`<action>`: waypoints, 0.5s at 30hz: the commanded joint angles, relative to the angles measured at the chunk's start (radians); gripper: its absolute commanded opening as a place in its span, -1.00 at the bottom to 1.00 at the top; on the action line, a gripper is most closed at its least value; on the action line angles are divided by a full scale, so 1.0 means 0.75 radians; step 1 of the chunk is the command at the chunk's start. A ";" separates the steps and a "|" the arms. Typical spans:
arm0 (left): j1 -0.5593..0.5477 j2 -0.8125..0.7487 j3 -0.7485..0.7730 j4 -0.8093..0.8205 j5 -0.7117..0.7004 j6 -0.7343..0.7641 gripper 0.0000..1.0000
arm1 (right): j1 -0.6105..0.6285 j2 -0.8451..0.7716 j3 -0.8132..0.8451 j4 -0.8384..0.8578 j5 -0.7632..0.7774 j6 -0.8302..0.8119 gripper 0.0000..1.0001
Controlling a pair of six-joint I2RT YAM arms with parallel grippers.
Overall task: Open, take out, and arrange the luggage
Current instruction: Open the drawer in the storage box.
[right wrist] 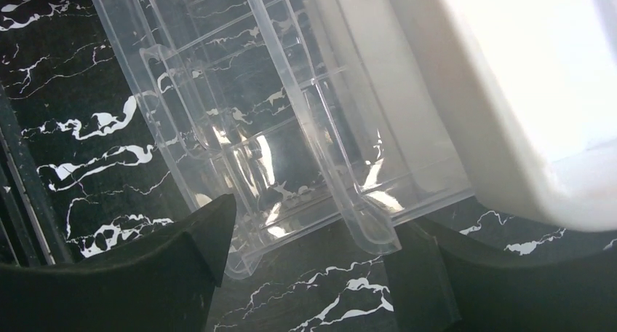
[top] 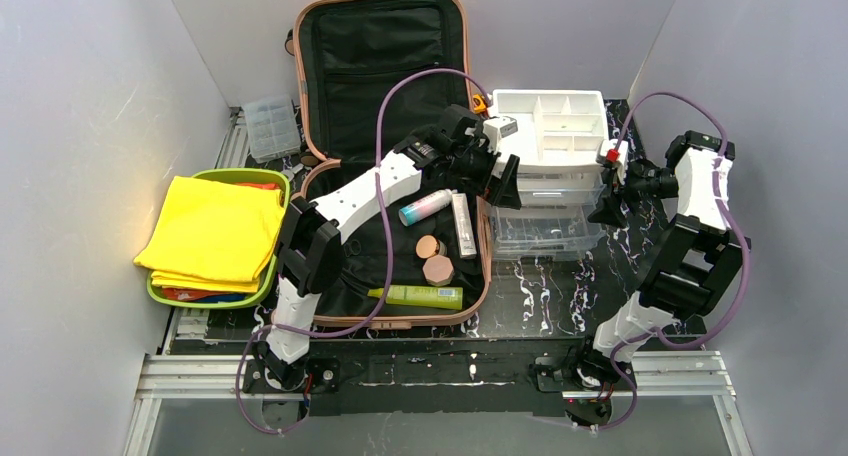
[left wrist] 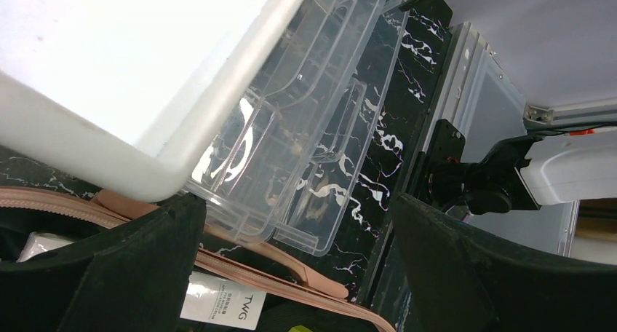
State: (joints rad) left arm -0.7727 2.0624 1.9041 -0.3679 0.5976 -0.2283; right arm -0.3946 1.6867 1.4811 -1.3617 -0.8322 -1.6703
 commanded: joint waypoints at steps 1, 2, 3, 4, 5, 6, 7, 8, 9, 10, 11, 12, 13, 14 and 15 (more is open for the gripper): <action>-0.053 -0.054 0.009 0.014 0.058 -0.025 0.97 | 0.027 0.012 0.074 -0.077 -0.048 0.045 0.63; -0.054 -0.050 0.012 0.015 0.061 -0.033 0.97 | 0.026 0.020 0.084 -0.076 -0.045 0.049 0.70; -0.057 -0.045 0.015 0.016 0.068 -0.038 0.97 | 0.025 0.030 0.092 -0.075 -0.043 0.051 0.78; -0.058 -0.045 0.015 0.016 0.067 -0.038 0.97 | 0.024 0.042 0.101 -0.076 -0.041 0.053 0.85; -0.061 -0.047 0.014 0.017 0.066 -0.036 0.97 | 0.022 0.052 0.107 -0.076 -0.046 0.053 0.90; -0.062 -0.045 0.014 0.016 0.064 -0.033 0.97 | 0.021 0.067 0.118 -0.076 -0.054 0.054 0.92; -0.063 -0.044 0.016 0.016 0.062 -0.032 0.97 | 0.019 0.078 0.126 -0.078 -0.062 0.067 0.92; -0.062 -0.042 0.016 0.014 0.061 -0.033 0.97 | 0.019 0.085 0.133 -0.080 -0.068 0.077 0.92; -0.062 -0.042 0.017 0.012 0.062 -0.034 0.97 | 0.019 0.087 0.136 -0.080 -0.073 0.079 0.91; -0.064 -0.043 0.013 0.012 0.070 -0.039 0.97 | 0.020 0.084 0.134 -0.080 -0.075 0.075 0.92; -0.063 -0.047 0.009 0.010 0.073 -0.044 0.97 | 0.019 0.081 0.130 -0.079 -0.074 0.069 0.92; -0.063 -0.053 0.002 0.010 0.077 -0.049 0.97 | 0.019 0.079 0.126 -0.078 -0.068 0.065 0.92; -0.062 -0.059 -0.004 0.010 0.078 -0.048 0.97 | 0.020 0.078 0.126 -0.078 -0.060 0.063 0.93; -0.063 -0.065 -0.011 0.010 0.075 -0.037 0.97 | 0.020 0.079 0.126 -0.078 -0.049 0.063 0.94; -0.063 -0.067 -0.013 0.003 0.062 -0.013 0.97 | 0.019 0.080 0.129 -0.077 -0.035 0.060 0.94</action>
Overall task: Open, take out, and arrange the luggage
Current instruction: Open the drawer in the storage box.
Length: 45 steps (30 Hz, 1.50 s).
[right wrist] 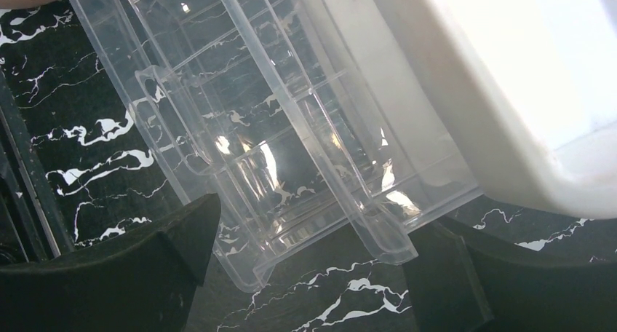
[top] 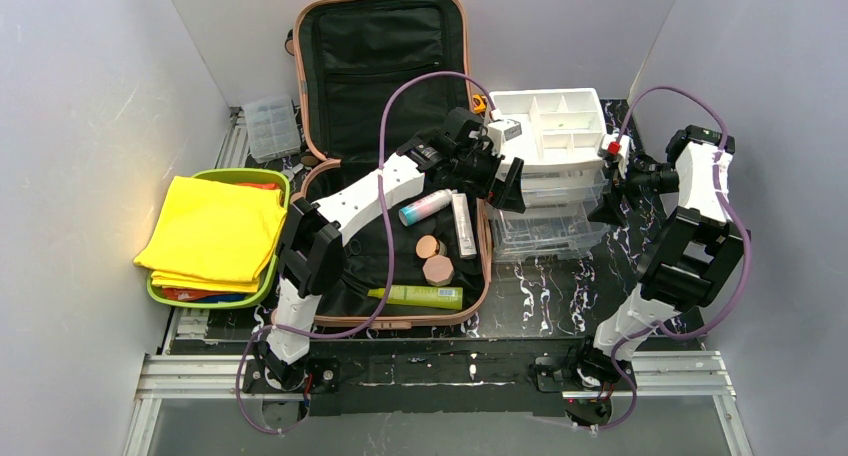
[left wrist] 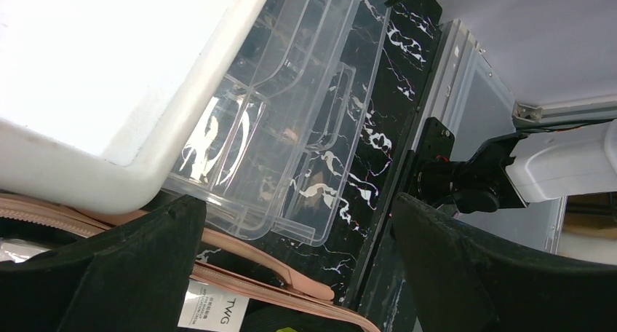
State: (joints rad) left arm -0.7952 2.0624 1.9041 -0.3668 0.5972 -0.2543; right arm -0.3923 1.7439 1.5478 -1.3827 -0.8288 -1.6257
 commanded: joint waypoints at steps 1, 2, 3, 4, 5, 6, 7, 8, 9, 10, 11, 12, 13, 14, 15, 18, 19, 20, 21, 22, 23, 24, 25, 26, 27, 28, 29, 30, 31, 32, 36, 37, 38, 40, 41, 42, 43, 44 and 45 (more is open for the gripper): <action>-0.032 -0.068 -0.012 -0.008 0.044 0.037 0.97 | 0.016 0.006 0.041 -0.048 -0.027 0.000 0.94; -0.032 -0.067 -0.011 -0.011 0.037 0.041 0.97 | 0.014 0.006 0.041 -0.048 -0.014 -0.001 0.94; -0.030 -0.064 -0.009 -0.013 0.040 0.034 0.97 | 0.014 0.005 0.043 -0.048 -0.002 -0.005 0.95; -0.031 -0.062 -0.009 -0.011 0.064 0.011 0.97 | 0.013 0.003 0.041 -0.049 0.011 -0.010 0.94; -0.035 -0.061 -0.009 -0.004 0.093 -0.014 0.97 | 0.012 -0.001 0.039 -0.048 0.033 -0.018 0.94; -0.043 -0.064 -0.007 0.000 0.113 -0.024 0.97 | 0.012 -0.004 0.039 -0.048 0.051 -0.022 0.93; -0.052 -0.071 -0.008 0.000 0.113 -0.014 0.97 | 0.012 -0.008 0.042 -0.048 0.070 -0.023 0.93; -0.054 -0.080 -0.007 0.000 0.104 0.004 0.97 | 0.012 -0.014 0.043 -0.048 0.094 -0.025 0.92; -0.055 -0.083 -0.006 -0.003 0.093 0.023 0.97 | 0.012 -0.025 0.041 -0.048 0.117 -0.031 0.92; -0.054 -0.085 0.007 -0.022 0.078 0.046 0.97 | 0.012 -0.037 0.041 -0.048 0.141 -0.037 0.92; -0.049 -0.083 0.024 -0.050 0.061 0.072 0.97 | 0.013 -0.049 0.041 -0.048 0.169 -0.041 0.94; -0.041 -0.082 0.034 -0.072 0.050 0.090 0.97 | 0.012 -0.063 0.043 -0.048 0.199 -0.043 0.95; -0.029 -0.086 0.034 -0.077 0.045 0.094 0.97 | 0.012 -0.077 0.049 -0.048 0.229 -0.046 0.97; -0.013 -0.094 0.030 -0.072 0.048 0.087 0.97 | 0.012 -0.093 0.056 -0.048 0.265 -0.046 0.97; 0.002 -0.105 0.027 -0.068 0.048 0.082 0.97 | 0.012 -0.109 0.066 -0.048 0.302 -0.047 0.97; 0.034 -0.139 0.029 -0.074 0.038 0.093 0.97 | 0.013 -0.162 0.110 -0.051 0.401 -0.030 0.97; 0.039 -0.150 0.031 -0.082 0.026 0.106 0.97 | 0.013 -0.180 0.128 -0.052 0.427 -0.027 0.97; 0.042 -0.159 0.040 -0.097 0.012 0.122 0.97 | 0.013 -0.199 0.143 -0.053 0.444 -0.026 0.97; 0.044 -0.166 0.048 -0.113 -0.002 0.144 0.97 | 0.012 -0.216 0.161 -0.051 0.448 -0.023 0.97; 0.048 -0.172 0.060 -0.130 -0.016 0.159 0.97 | 0.012 -0.237 0.178 -0.051 0.442 -0.025 0.97; 0.049 -0.181 0.065 -0.146 -0.022 0.172 0.97 | 0.012 -0.257 0.191 -0.052 0.425 -0.024 0.97; 0.051 -0.189 0.066 -0.158 -0.028 0.182 0.97 | 0.012 -0.279 0.199 -0.053 0.393 -0.023 0.97; 0.055 -0.202 0.062 -0.167 -0.037 0.193 0.97 | 0.014 -0.307 0.199 -0.054 0.338 -0.022 0.97; 0.059 -0.215 0.054 -0.172 -0.049 0.201 0.97 | 0.022 -0.351 0.189 -0.054 0.283 -0.041 0.97; 0.063 -0.228 0.048 -0.178 -0.067 0.214 0.97 | 0.033 -0.388 0.166 -0.054 0.240 -0.069 0.97; 0.066 -0.239 0.044 -0.186 -0.096 0.233 0.97 | 0.059 -0.424 0.144 -0.056 0.202 -0.091 0.97; 0.065 -0.247 0.051 -0.197 -0.138 0.256 0.97 | 0.100 -0.445 0.129 -0.055 0.182 -0.088 0.97; 0.064 -0.255 0.055 -0.202 -0.192 0.277 0.97 | 0.189 -0.454 0.123 -0.055 0.176 -0.067 0.97; 0.065 -0.258 0.063 -0.202 -0.259 0.293 0.97 | 0.261 -0.450 0.122 -0.055 0.182 -0.031 0.97; 0.064 -0.259 0.080 -0.202 -0.305 0.317 0.97 | 0.343 -0.437 0.125 -0.046 0.198 0.024 0.97; 0.061 -0.237 0.158 -0.200 -0.472 0.424 0.97 | 0.571 -0.302 0.200 -0.043 0.231 0.241 0.97; 0.061 -0.227 0.177 -0.200 -0.494 0.442 0.97 | 0.601 -0.268 0.232 -0.053 0.238 0.273 0.96; 0.060 -0.220 0.193 -0.202 -0.510 0.457 0.97 | 0.618 -0.242 0.252 -0.054 0.256 0.294 0.94; 0.060 -0.207 0.223 -0.205 -0.534 0.479 0.97 | 0.632 -0.225 0.255 -0.026 0.280 0.281 0.94; 0.061 -0.194 0.240 -0.209 -0.558 0.485 0.97 | 0.637 -0.228 0.225 0.000 0.302 0.266 0.96; 0.059 -0.182 0.261 -0.215 -0.594 0.486 0.97 | 0.643 -0.233 0.201 0.020 0.325 0.254 0.97; 0.060 -0.165 0.282 -0.220 -0.628 0.485 0.97 | 0.648 -0.232 0.186 0.035 0.347 0.245 0.97; 0.059 -0.148 0.315 -0.228 -0.653 0.483 0.97 | 0.650 -0.223 0.182 0.034 0.360 0.242 0.96; 0.058 -0.131 0.337 -0.230 -0.676 0.483 0.97 | 0.650 -0.210 0.186 0.022 0.363 0.237 0.94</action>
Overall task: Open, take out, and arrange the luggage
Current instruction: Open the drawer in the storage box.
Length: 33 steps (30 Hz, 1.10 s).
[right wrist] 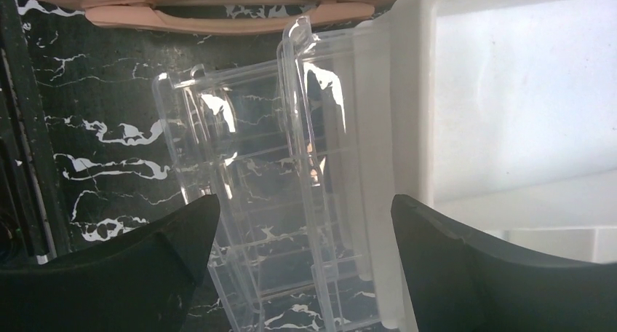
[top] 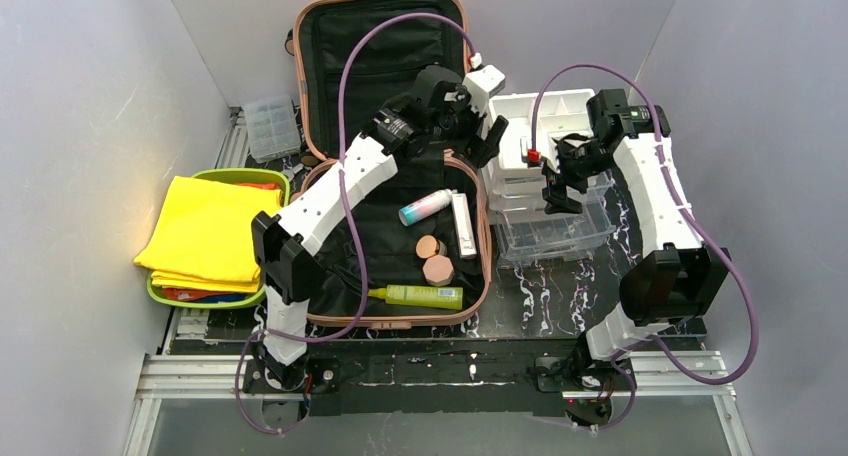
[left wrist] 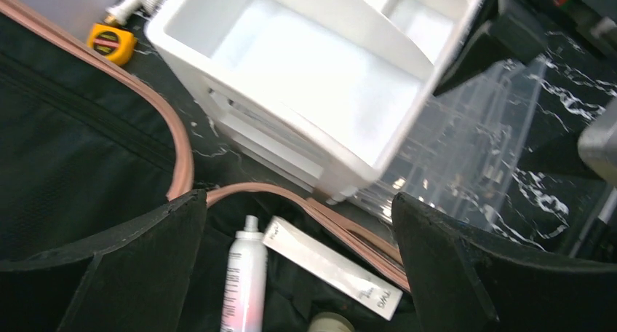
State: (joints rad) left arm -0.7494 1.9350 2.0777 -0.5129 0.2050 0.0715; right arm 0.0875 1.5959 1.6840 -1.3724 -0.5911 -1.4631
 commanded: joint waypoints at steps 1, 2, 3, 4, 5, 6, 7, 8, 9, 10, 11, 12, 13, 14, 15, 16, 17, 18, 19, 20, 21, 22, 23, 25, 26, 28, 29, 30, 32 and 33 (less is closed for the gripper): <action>-0.003 0.054 0.122 -0.034 -0.168 0.049 0.97 | 0.010 0.002 0.008 -0.010 0.054 0.013 0.91; -0.002 0.070 0.141 -0.033 -0.171 0.050 0.97 | 0.010 0.012 0.006 -0.020 0.059 0.007 0.87; -0.002 0.087 0.158 -0.029 -0.167 0.049 0.97 | 0.009 0.019 -0.002 -0.018 0.064 0.006 0.82; -0.002 0.107 0.173 -0.025 -0.157 0.046 0.97 | 0.010 0.024 -0.012 -0.014 0.071 0.004 0.79; -0.003 0.123 0.190 -0.022 -0.147 0.042 0.97 | 0.010 0.029 -0.026 -0.004 0.082 0.007 0.76; -0.002 0.143 0.207 -0.022 -0.137 0.042 0.97 | 0.010 0.033 -0.040 0.005 0.096 0.006 0.74; -0.001 0.161 0.225 -0.019 -0.135 0.039 0.97 | 0.010 0.037 -0.053 0.010 0.109 0.008 0.70; -0.002 0.180 0.241 -0.018 -0.140 0.036 0.97 | 0.009 0.042 -0.063 0.010 0.117 0.008 0.65; -0.003 0.194 0.253 -0.012 -0.153 0.031 0.97 | 0.010 0.045 -0.073 0.008 0.122 0.006 0.61; -0.001 0.205 0.255 0.001 -0.165 0.028 0.97 | 0.010 0.043 -0.085 0.004 0.125 0.000 0.57; -0.001 0.213 0.257 0.015 -0.173 0.024 0.97 | 0.010 0.040 -0.097 0.003 0.128 -0.003 0.55; -0.002 0.223 0.258 0.024 -0.182 0.024 0.97 | 0.010 0.034 -0.113 0.007 0.134 -0.005 0.52; -0.003 0.231 0.263 0.031 -0.187 0.019 0.97 | 0.010 0.025 -0.127 0.015 0.139 -0.008 0.48; -0.003 0.240 0.271 0.033 -0.187 0.019 0.97 | 0.010 0.016 -0.143 0.026 0.144 -0.007 0.40; -0.001 0.252 0.282 0.033 -0.186 0.016 0.97 | 0.010 0.007 -0.160 0.039 0.147 -0.007 0.32; -0.001 0.257 0.288 0.034 -0.188 0.013 0.97 | 0.010 -0.003 -0.170 0.045 0.152 -0.007 0.23; -0.001 0.263 0.291 0.034 -0.189 0.012 0.97 | 0.010 -0.013 -0.177 0.048 0.155 -0.006 0.09; -0.001 0.266 0.290 0.032 -0.191 0.011 0.97 | 0.010 -0.022 -0.182 0.047 0.158 -0.006 -0.04; -0.003 0.268 0.290 0.032 -0.196 0.010 0.97 | 0.010 -0.032 -0.188 0.044 0.160 -0.008 -0.16; -0.001 0.271 0.288 0.032 -0.202 0.007 0.97 | 0.010 -0.041 -0.194 0.043 0.163 -0.010 -0.22; -0.003 0.275 0.284 0.032 -0.205 0.005 0.97 | 0.010 -0.052 -0.201 0.045 0.166 -0.013 -0.23; -0.002 0.276 0.281 0.031 -0.210 0.002 0.97 | 0.010 -0.062 -0.210 0.048 0.169 -0.018 -0.24; -0.001 0.280 0.278 0.030 -0.212 0.001 0.97 | 0.010 -0.072 -0.219 0.052 0.172 -0.020 -0.25; -0.001 0.286 0.277 0.027 -0.221 -0.006 0.97 | 0.010 -0.086 -0.226 0.054 0.174 -0.020 -0.34; -0.002 0.289 0.277 0.027 -0.222 -0.010 0.97 | 0.010 -0.092 -0.227 0.046 0.174 -0.020 -0.39; -0.001 0.295 0.277 0.025 -0.223 -0.016 0.97 | 0.010 -0.102 -0.227 0.034 0.166 -0.022 -0.45; -0.002 0.298 0.277 0.025 -0.222 -0.018 0.97 | 0.010 -0.108 -0.227 0.025 0.158 -0.026 -0.45; -0.001 0.302 0.279 0.024 -0.224 -0.019 0.97 | 0.010 -0.114 -0.227 0.017 0.154 -0.033 -0.45; -0.002 0.307 0.282 0.024 -0.227 -0.022 0.97 | 0.010 -0.129 -0.232 0.003 0.150 -0.042 -0.45; -0.003 0.308 0.283 0.022 -0.227 -0.022 0.97 | 0.010 -0.141 -0.240 -0.004 0.152 -0.048 -0.45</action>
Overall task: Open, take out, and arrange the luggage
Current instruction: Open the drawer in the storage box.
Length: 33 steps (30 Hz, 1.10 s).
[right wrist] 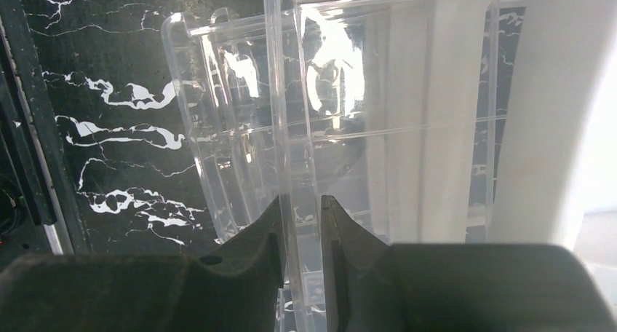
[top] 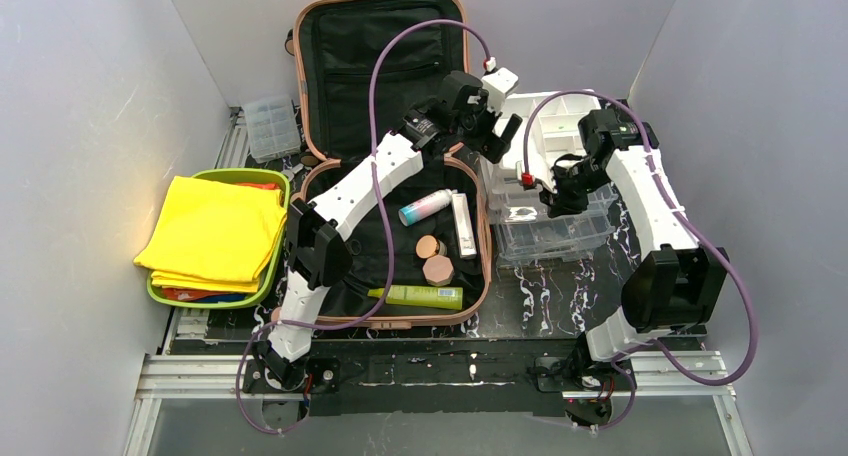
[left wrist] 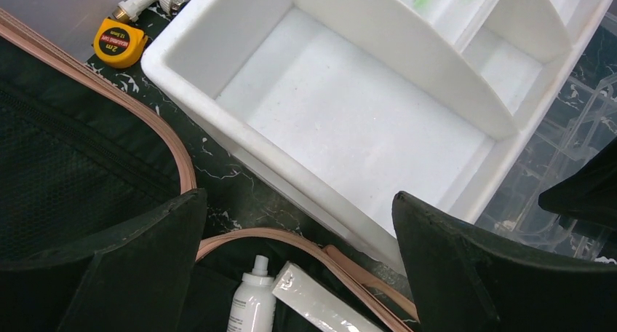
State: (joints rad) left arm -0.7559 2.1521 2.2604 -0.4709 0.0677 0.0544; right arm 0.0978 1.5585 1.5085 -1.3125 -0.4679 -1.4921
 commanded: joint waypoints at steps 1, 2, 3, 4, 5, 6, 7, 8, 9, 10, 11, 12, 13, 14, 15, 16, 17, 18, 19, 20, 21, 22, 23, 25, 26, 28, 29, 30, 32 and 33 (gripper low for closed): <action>0.007 0.019 0.040 -0.036 -0.045 0.001 0.97 | -0.004 -0.101 -0.020 -0.090 -0.009 -0.017 -0.45; 0.006 0.019 0.040 -0.038 -0.049 0.001 0.97 | -0.004 -0.107 -0.032 -0.093 -0.005 -0.023 -0.45; 0.005 0.020 0.040 -0.039 -0.049 0.003 0.97 | -0.004 -0.116 -0.044 -0.099 0.000 -0.029 -0.45; 0.006 0.022 0.040 -0.040 -0.049 0.002 0.97 | -0.004 -0.123 -0.058 -0.100 0.008 -0.033 -0.45; 0.005 0.022 0.040 -0.041 -0.049 0.003 0.97 | -0.004 -0.129 -0.071 -0.099 0.014 -0.034 -0.45; 0.007 0.023 0.040 -0.041 -0.049 0.000 0.97 | -0.004 -0.135 -0.082 -0.096 0.023 -0.036 -0.45; 0.005 0.022 0.040 -0.043 -0.047 -0.001 0.97 | -0.004 -0.140 -0.090 -0.089 0.036 -0.035 -0.45; 0.007 0.021 0.040 -0.043 -0.046 -0.004 0.97 | -0.004 -0.147 -0.096 -0.076 0.046 -0.034 -0.45; 0.006 0.023 0.040 -0.043 -0.045 -0.006 0.97 | -0.004 -0.152 -0.100 -0.063 0.056 -0.026 -0.45; 0.005 0.024 0.041 -0.043 -0.045 -0.006 0.97 | -0.004 -0.158 -0.100 -0.058 0.066 -0.021 -0.44; 0.006 0.025 0.043 -0.043 -0.042 -0.009 0.97 | -0.005 -0.162 -0.099 -0.059 0.068 -0.018 -0.44; 0.006 0.028 0.044 -0.043 -0.041 -0.010 0.97 | -0.004 -0.165 -0.096 -0.069 0.068 -0.019 -0.44; 0.005 0.028 0.044 -0.043 -0.042 -0.012 0.97 | -0.004 -0.168 -0.092 -0.078 0.066 -0.023 -0.44; 0.006 0.028 0.044 -0.043 -0.043 -0.013 0.97 | -0.004 -0.171 -0.091 -0.087 0.064 -0.028 -0.43; 0.005 0.029 0.045 -0.043 -0.042 -0.013 0.97 | -0.004 -0.174 -0.092 -0.094 0.063 -0.032 -0.43; 0.006 0.030 0.045 -0.043 -0.044 -0.013 0.97 | -0.004 -0.177 -0.097 -0.097 0.069 -0.037 -0.43; 0.006 0.031 0.044 -0.044 -0.043 -0.013 0.97 | -0.004 -0.181 -0.105 -0.092 0.077 -0.038 -0.42; 0.004 0.028 0.044 -0.045 -0.042 -0.011 0.97 | -0.005 -0.184 -0.116 -0.089 0.084 -0.039 -0.41; 0.005 0.027 0.044 -0.045 -0.044 -0.011 0.97 | -0.004 -0.187 -0.127 -0.089 0.094 -0.039 -0.41; 0.006 0.029 0.044 -0.045 -0.042 -0.009 0.97 | -0.004 -0.189 -0.138 -0.087 0.099 -0.039 -0.39; 0.008 0.027 0.044 -0.047 -0.042 -0.009 0.97 | -0.004 -0.191 -0.151 -0.083 0.106 -0.039 -0.38; 0.005 0.027 0.044 -0.047 -0.042 -0.009 0.97 | -0.004 -0.192 -0.165 -0.077 0.116 -0.039 -0.38; 0.006 0.025 0.044 -0.047 -0.042 -0.009 0.97 | -0.004 -0.194 -0.179 -0.069 0.123 -0.039 -0.36; 0.007 0.025 0.043 -0.049 -0.040 -0.010 0.97 | -0.004 -0.196 -0.200 -0.050 0.137 -0.032 -0.31; 0.006 0.025 0.042 -0.048 -0.041 -0.011 0.97 | -0.004 -0.196 -0.201 -0.048 0.141 -0.031 -0.22; 0.005 0.022 0.042 -0.050 -0.037 -0.013 0.97 | -0.005 -0.196 -0.186 -0.059 0.124 -0.032 -0.01; 0.006 0.019 0.041 -0.051 -0.038 -0.015 0.97 | -0.004 -0.196 -0.170 -0.071 0.105 -0.033 0.10; 0.007 0.017 0.038 -0.051 -0.037 -0.015 0.97 | -0.004 -0.198 -0.150 -0.080 0.083 -0.032 0.28; 0.007 0.004 0.034 -0.056 -0.033 -0.019 0.97 | -0.004 -0.199 -0.098 -0.098 0.022 -0.018 0.68; 0.006 -0.006 0.029 -0.061 -0.027 -0.020 0.97 | -0.004 -0.200 -0.065 -0.107 -0.004 -0.006 0.85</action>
State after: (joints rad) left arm -0.7586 2.1681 2.2726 -0.4728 0.0673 0.0334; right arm 0.0982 1.4403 1.3731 -1.3434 -0.3969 -1.5146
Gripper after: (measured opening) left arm 0.983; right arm 0.798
